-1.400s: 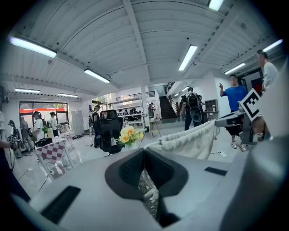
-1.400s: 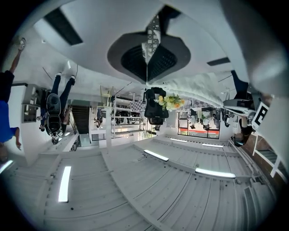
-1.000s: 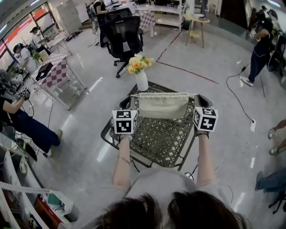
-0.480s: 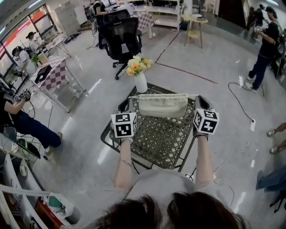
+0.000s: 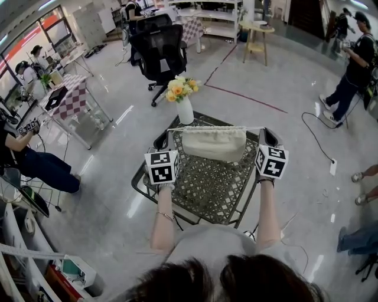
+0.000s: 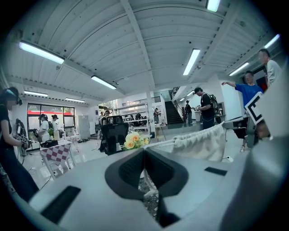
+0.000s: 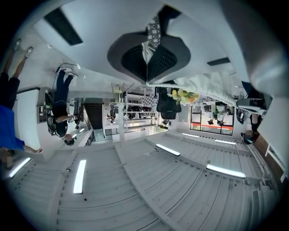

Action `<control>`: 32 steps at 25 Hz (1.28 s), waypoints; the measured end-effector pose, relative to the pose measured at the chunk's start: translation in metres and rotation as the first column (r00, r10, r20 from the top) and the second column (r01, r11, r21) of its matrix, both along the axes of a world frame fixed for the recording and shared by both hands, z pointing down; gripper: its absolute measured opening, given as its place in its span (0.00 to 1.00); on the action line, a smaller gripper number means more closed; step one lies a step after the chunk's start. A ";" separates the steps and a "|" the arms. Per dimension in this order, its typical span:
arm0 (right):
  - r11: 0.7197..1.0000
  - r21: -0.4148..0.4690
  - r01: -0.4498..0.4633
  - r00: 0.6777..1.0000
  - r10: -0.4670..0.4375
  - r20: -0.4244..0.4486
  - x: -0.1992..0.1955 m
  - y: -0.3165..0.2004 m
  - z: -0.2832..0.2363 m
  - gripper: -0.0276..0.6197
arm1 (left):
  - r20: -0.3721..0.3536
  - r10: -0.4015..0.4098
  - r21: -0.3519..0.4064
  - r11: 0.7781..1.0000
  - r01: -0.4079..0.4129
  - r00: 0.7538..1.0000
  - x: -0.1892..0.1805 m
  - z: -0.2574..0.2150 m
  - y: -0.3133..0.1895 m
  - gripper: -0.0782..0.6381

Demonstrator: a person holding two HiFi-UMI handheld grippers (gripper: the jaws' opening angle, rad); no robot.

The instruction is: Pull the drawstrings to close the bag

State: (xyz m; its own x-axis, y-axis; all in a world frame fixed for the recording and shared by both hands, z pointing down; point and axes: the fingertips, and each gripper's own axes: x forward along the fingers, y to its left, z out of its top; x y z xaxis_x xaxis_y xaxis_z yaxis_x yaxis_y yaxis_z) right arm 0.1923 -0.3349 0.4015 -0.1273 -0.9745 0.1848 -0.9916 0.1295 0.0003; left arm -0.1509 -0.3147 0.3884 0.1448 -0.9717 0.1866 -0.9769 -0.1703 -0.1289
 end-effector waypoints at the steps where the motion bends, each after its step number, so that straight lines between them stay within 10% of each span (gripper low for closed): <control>1: 1.000 -0.001 -0.002 1.000 0.002 -0.008 0.001 0.000 0.001 0.08 | 0.002 0.000 0.003 1.000 0.000 1.000 0.000 -0.001 -0.001 0.15; 32: 0.988 0.035 -0.152 0.966 0.141 0.216 0.040 -0.001 -0.007 0.08 | -0.096 -0.034 0.030 0.999 0.037 0.995 0.005 -0.008 -0.004 0.15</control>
State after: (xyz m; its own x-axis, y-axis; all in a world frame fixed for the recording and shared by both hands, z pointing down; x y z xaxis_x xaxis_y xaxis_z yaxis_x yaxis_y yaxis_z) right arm 0.2326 -0.3357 0.3944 -0.0137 -0.9928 0.1187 -0.9777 -0.0116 -0.2099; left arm -0.1456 -0.3184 0.3809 0.1262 -0.9817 0.1423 -0.9903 -0.1330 -0.0392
